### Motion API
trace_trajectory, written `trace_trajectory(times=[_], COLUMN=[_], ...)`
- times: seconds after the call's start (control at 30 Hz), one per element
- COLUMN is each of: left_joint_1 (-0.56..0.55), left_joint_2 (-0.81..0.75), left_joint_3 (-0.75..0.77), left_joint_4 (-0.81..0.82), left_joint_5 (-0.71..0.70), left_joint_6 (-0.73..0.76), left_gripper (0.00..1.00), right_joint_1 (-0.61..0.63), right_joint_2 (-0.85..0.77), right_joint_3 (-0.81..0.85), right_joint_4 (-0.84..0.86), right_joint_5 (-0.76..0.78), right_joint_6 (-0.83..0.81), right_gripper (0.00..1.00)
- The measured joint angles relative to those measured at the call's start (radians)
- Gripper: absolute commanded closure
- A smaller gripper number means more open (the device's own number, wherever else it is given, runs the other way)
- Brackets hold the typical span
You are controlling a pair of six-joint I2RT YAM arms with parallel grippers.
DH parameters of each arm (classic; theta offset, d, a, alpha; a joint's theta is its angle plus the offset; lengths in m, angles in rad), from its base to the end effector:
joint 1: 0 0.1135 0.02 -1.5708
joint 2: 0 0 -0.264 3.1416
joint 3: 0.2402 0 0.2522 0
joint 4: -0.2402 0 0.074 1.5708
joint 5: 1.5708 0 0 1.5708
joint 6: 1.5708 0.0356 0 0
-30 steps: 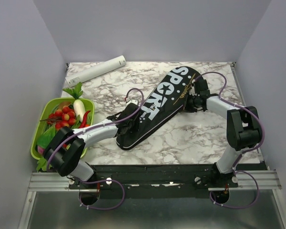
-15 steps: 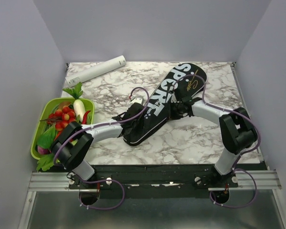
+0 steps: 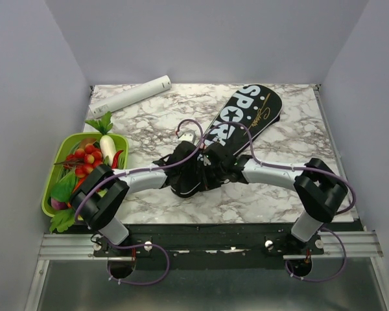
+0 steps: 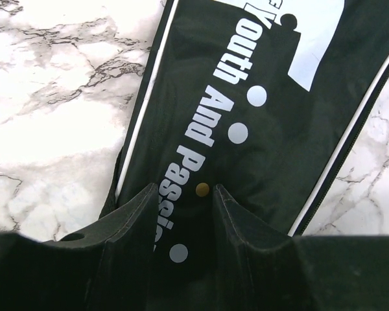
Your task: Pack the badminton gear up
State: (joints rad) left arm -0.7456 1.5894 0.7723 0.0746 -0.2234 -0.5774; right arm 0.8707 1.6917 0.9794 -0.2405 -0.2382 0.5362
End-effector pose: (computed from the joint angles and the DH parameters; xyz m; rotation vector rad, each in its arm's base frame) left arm 0.2378 -0.2089 0.1664 0.0811 2.3264 -0.4221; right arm 0.2122 0.2650 0.1724 -0.5526 2.6519 0.8060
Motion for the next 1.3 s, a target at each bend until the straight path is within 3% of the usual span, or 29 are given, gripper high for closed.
trace_trajectory(times=[0.03, 0.13, 0.23, 0.4, 0.73, 0.97, 1.3], left_joint_1=[-0.001, -0.001, -0.003, -0.006, 0.002, 0.013, 0.018], left_joint_2=[-0.002, -0.011, -0.028, -0.052, -0.05, -0.055, -0.061], left_joint_3=[-0.003, -0.012, -0.027, -0.05, -0.047, -0.047, -0.047], left_joint_4=[0.005, 0.008, 0.007, 0.002, -0.004, -0.017, -0.031], left_joint_5=[0.002, 0.01, 0.021, 0.025, 0.021, 0.022, 0.022], left_joint_6=[0.0, 0.002, 0.002, 0.001, 0.0, 0.0, 0.0], left_gripper=[0.55, 0.55, 0.55, 0.55, 0.55, 0.55, 0.55], right_joint_1=[-0.005, -0.05, -0.161, -0.311, -0.314, -0.327, -0.396], right_joint_2=[-0.007, -0.042, -0.101, -0.139, -0.01, 0.115, 0.174], right_joint_3=[0.0, -0.004, -0.043, -0.064, 0.075, 0.162, 0.237], right_joint_4=[-0.008, -0.029, -0.033, -0.094, -0.235, -0.264, -0.275], right_joint_5=[0.023, 0.08, 0.108, 0.203, 0.401, 0.41, 0.344], right_joint_6=[0.006, 0.009, -0.004, -0.091, -0.326, -0.436, -0.541], right_gripper=[0.69, 0.56, 0.51, 0.5, 0.53, 0.56, 0.6])
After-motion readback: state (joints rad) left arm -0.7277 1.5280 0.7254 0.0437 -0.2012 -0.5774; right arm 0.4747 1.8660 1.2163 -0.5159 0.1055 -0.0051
